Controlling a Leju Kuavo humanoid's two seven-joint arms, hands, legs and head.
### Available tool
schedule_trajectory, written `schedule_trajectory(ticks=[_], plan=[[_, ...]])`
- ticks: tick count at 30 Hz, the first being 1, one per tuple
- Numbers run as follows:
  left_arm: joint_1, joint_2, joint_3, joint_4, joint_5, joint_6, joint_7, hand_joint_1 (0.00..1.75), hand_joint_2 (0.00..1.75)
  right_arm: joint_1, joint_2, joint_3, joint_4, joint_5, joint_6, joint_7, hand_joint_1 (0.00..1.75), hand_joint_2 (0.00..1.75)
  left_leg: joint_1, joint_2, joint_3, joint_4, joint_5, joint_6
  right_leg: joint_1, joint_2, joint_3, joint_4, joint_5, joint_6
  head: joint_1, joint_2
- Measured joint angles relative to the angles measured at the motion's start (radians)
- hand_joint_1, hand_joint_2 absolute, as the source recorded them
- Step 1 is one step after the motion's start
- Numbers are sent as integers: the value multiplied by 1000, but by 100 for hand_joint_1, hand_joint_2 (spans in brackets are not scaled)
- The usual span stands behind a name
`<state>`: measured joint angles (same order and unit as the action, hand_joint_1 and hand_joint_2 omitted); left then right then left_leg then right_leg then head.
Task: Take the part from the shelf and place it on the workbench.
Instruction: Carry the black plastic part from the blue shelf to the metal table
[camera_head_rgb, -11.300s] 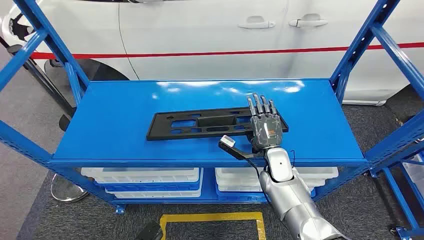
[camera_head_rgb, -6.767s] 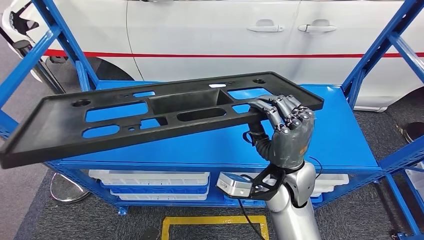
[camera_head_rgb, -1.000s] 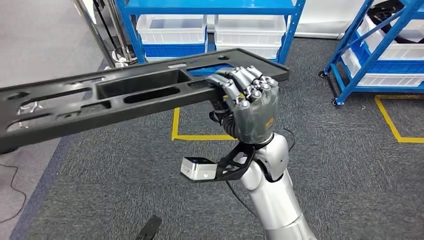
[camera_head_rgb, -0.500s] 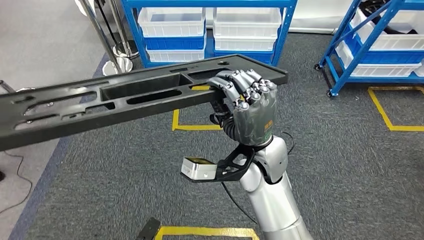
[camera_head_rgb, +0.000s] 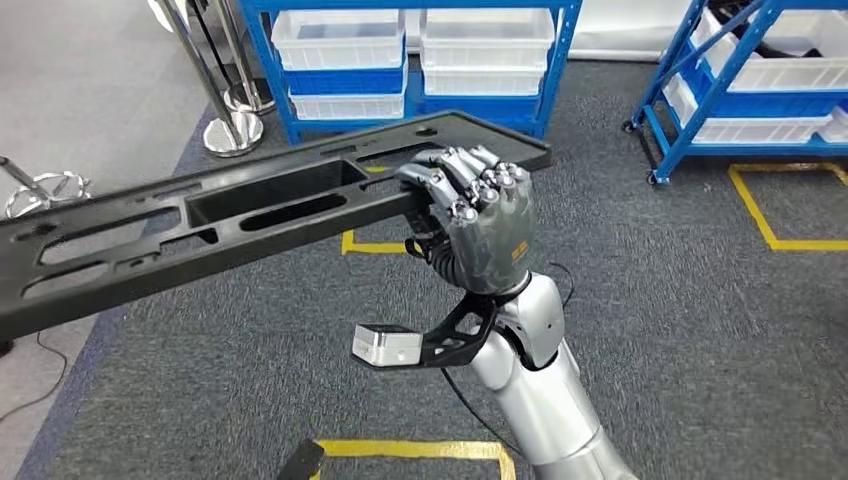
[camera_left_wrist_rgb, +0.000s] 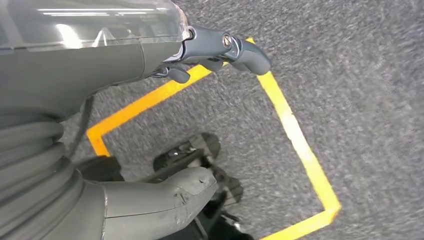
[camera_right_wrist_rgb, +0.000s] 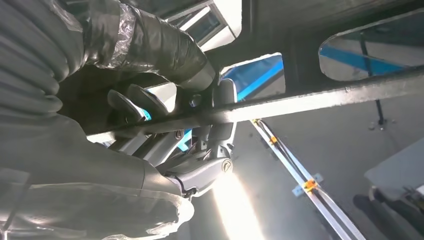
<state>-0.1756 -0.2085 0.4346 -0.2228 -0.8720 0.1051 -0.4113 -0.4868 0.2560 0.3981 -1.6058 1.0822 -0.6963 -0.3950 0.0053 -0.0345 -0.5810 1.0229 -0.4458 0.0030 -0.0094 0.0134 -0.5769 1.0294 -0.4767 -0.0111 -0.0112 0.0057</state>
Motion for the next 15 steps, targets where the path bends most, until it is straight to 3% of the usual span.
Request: schedule_trajectory(ticks=[4,6,8,9,10,11,13,15], plan=[[-2,1,0,0,-1,0,-1,0,175,-9,-17,16,0,-18,0,5,175,175,6,29,10,-35,13,23,2,5,-11,17,-11,19,0,0],[-5,1,0,0,-2,-1,-1,0,175,-15,-25,21,0,-19,0,6,175,175,5,42,10,-38,15,29,0,-1,-53,100,-57,24,0,0],[-5,1,0,0,-5,-1,-1,0,175,-16,-34,25,0,-21,0,6,175,175,4,58,6,-35,15,32,-2,-3,-117,221,-106,29,0,0],[-4,1,0,0,-6,-1,-1,0,175,-16,-39,25,1,-21,0,7,175,175,4,66,4,-33,14,32,-4,-5,-135,253,-108,32,0,0],[-4,1,0,0,-7,-1,-1,0,175,-16,-43,26,2,-22,0,7,175,175,4,75,2,-30,13,31,-6,-8,-135,249,-91,34,0,0],[-4,1,0,0,-7,-1,-1,0,175,-16,-47,27,2,-22,0,7,175,175,5,83,1,-26,11,30,-8,-15,-116,210,-61,35,0,0],[-5,1,0,0,-7,-1,-1,0,175,-19,-50,31,2,-22,0,7,175,175,2,97,-2,-12,3,22,-6,-52,-56,88,-4,34,1,0],[-5,1,0,0,-7,-1,-1,0,175,-21,-51,36,2,-23,0,7,175,175,-3,111,-6,0,-4,12,0,-77,-29,24,13,25,0,0]])
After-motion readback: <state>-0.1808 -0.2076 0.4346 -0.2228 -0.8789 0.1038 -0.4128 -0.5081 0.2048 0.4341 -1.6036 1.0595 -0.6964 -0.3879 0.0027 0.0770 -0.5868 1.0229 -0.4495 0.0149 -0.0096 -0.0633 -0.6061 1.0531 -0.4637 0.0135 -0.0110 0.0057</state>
